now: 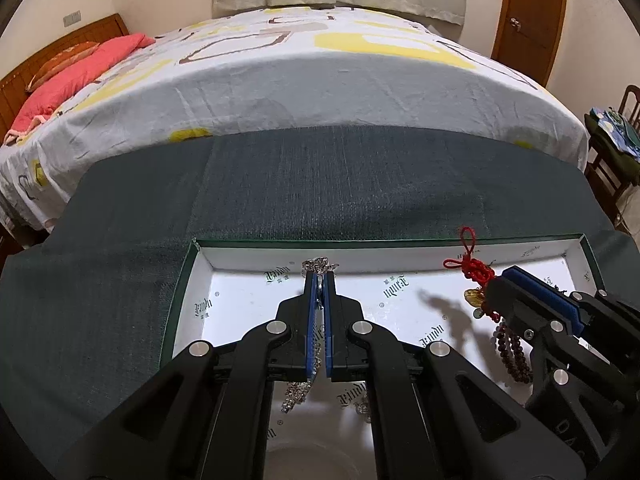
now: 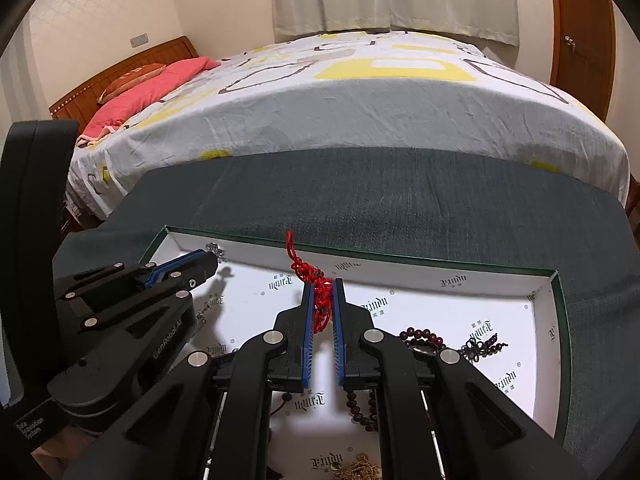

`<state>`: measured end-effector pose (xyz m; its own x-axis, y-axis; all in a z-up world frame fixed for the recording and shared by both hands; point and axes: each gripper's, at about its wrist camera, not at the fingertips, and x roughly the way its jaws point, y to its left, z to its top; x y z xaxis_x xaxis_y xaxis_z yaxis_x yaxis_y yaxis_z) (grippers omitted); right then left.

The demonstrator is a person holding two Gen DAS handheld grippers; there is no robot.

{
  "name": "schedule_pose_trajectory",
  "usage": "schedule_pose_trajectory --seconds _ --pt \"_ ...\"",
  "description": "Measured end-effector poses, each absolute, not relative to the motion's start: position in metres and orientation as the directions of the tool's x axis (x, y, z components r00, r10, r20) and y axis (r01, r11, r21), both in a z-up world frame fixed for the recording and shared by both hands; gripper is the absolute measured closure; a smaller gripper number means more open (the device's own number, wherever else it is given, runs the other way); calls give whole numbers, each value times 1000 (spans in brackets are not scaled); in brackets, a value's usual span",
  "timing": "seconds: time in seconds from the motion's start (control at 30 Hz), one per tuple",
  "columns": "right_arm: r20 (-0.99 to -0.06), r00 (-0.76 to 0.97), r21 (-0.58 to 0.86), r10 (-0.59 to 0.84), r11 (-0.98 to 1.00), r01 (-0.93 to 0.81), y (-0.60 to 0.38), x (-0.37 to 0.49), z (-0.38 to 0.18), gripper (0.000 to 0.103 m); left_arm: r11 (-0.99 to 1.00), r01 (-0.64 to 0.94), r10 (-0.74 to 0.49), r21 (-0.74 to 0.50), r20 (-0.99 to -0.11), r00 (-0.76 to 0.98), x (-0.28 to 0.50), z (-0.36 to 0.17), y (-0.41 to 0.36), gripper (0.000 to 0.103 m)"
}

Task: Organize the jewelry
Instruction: 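Open the left tool to drop the pendant in the box while the right tool releases the tassel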

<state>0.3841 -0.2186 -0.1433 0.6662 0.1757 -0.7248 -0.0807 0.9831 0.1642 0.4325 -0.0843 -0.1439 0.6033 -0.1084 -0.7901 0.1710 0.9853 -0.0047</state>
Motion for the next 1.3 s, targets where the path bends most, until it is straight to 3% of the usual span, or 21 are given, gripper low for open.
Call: schedule_pose_trajectory --seconds 0.33,0.47,0.6,0.7,0.8,0.83,0.87,1.0,1.13,1.3 --pt "-733 657 171 178 982 -75 -221 390 -146 93 985 170 -113 -14 -802 586 436 -147 -84 99" --pt "-734 657 175 175 982 -67 -223 391 -148 93 985 171 -111 -10 -798 592 435 -146 -85 93" --pt "-733 658 176 172 983 -60 -224 390 -148 92 985 171 -106 -2 -791 602 434 -144 -84 75" --pt "-737 655 173 170 983 -60 -225 390 -148 92 985 172 -105 2 -789 606 433 -144 -85 71" --pt "-737 655 173 165 983 -53 -226 389 -148 92 986 166 -96 10 -780 618 432 -142 -85 48" --pt "-738 655 174 163 984 -48 -227 389 -148 88 986 164 -94 12 -775 625 431 -140 -85 46" --pt "-736 658 174 158 984 -42 -228 388 -148 70 986 164 -95 12 -772 628 430 -140 -85 44" --pt "-718 683 168 129 986 -10 -237 382 -145 48 990 144 -101 -12 -770 630 429 -138 -78 33" --pt "-705 702 148 107 989 -3 -239 376 -142 43 989 146 -107 -14 -748 655 422 -132 -77 25" --pt "-695 715 136 73 990 31 -248 370 -141 29 991 134 -82 12 -732 676 415 -131 -76 12"
